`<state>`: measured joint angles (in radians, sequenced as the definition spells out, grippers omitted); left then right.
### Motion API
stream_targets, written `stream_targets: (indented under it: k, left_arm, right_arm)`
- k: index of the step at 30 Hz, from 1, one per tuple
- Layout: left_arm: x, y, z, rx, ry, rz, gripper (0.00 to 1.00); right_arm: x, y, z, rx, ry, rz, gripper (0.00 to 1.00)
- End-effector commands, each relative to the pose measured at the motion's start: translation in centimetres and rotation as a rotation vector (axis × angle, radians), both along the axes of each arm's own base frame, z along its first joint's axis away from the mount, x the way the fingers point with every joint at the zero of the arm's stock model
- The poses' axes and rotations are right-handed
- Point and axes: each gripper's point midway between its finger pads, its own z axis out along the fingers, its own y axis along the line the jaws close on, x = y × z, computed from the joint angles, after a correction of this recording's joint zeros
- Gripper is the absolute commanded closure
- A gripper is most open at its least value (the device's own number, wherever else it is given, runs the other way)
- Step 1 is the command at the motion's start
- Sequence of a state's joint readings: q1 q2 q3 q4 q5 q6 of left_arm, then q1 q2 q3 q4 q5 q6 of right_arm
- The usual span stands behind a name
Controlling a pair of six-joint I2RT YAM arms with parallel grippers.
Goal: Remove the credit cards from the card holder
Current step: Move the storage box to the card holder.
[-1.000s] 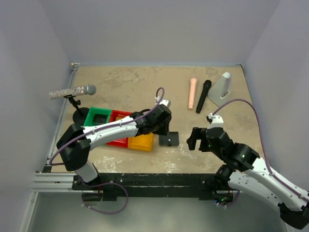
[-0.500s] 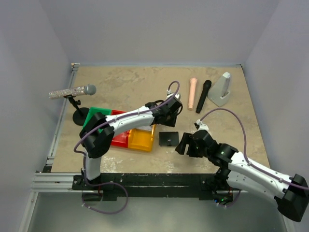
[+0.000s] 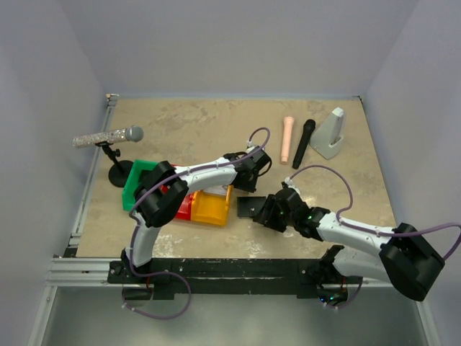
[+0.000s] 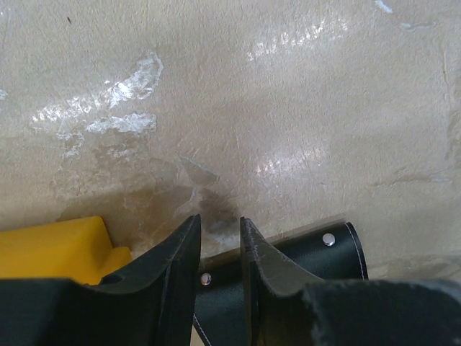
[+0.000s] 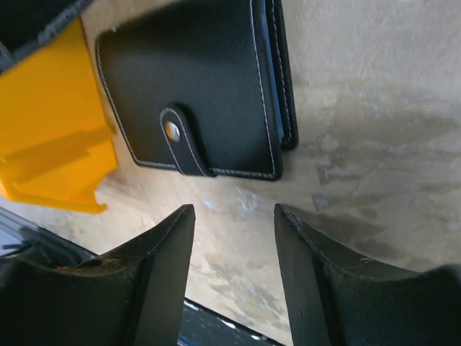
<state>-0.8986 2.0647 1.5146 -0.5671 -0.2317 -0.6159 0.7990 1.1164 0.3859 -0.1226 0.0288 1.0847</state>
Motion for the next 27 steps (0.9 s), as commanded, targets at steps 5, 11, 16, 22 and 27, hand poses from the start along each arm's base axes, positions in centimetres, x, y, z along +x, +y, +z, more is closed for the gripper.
stream_targets:
  k: [5,11,16,22,27]
  left_arm:
    - [-0.5,-0.5,-0.3,-0.032,0.015,-0.024,0.67]
    - [-1.9,-0.7,-0.6,-0.074,0.055,-0.037,0.69]
    - [-3.3,-1.1,-0.6,-0.146,0.087,-0.051,0.72]
    - [-4.8,-1.8,-0.1,-0.213,0.118,-0.067,0.73]
    - [-6.9,-1.9,0.1,-0.268,0.158,-0.068,0.74]
  right_arm:
    - [2.3,0.4,-0.9,0.101,0.023,-0.092,0.47]
    - [3.3,-0.7,-1.4,0.087,0.028,-0.123,0.47]
    - [3.6,-2.1,-1.7,0.036,0.022,-0.129,0.47]
    - [3.5,-3.8,-1.2,-0.058,0.017,-0.132,0.48]
    - [3.8,-5.3,-0.4,-0.138,-0.002,-0.123,0.48]
